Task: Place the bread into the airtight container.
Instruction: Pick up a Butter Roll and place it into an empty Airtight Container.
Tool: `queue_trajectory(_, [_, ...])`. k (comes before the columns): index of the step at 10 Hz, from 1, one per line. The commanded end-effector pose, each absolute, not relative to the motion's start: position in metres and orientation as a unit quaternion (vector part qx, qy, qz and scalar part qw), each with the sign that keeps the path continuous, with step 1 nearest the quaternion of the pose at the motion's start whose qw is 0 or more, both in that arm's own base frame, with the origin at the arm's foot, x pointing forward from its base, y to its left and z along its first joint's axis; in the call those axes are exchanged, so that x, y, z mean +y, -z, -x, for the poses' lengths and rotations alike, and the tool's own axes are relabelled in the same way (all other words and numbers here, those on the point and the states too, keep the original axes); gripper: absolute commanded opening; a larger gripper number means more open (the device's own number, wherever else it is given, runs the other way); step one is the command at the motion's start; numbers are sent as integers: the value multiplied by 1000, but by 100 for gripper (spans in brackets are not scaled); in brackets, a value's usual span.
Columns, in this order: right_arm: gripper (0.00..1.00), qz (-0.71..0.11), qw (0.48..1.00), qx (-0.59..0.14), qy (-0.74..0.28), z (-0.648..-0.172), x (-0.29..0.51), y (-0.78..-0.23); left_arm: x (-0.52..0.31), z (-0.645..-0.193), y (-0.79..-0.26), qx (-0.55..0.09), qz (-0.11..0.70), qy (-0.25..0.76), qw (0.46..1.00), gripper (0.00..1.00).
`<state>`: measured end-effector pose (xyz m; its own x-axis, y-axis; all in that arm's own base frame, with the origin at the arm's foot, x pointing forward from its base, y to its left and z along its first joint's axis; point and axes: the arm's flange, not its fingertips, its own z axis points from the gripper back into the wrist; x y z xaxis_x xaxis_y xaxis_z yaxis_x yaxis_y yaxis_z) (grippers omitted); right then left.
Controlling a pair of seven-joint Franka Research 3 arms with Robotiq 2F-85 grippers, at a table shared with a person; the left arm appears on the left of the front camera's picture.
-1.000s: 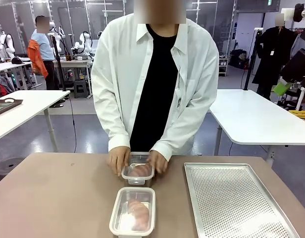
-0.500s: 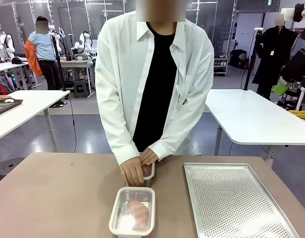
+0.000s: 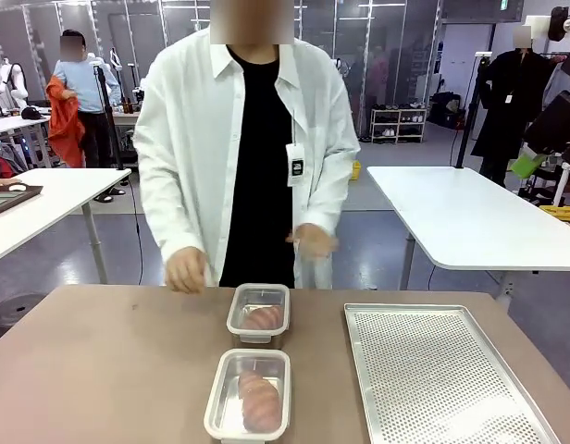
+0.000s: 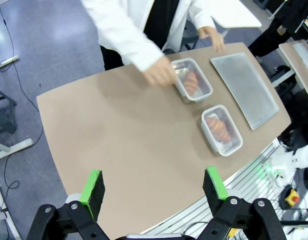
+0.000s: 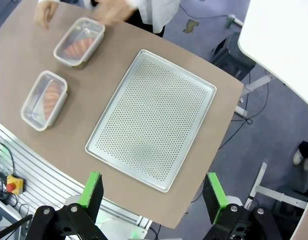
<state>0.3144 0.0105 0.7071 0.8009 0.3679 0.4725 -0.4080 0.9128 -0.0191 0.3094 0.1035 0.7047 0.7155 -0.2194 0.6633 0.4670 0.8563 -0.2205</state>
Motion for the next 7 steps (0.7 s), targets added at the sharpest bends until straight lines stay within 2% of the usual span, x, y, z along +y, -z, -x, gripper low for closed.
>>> queue_trajectory(1, [100, -42, 946, -241, -213, -314, 8, -707, 103, -309, -705, -327, 193, 199, 903, 100])
queue_trajectory(7, [100, -42, 946, -241, -213, -314, 8, -707, 103, -309, -705, -327, 193, 199, 903, 100])
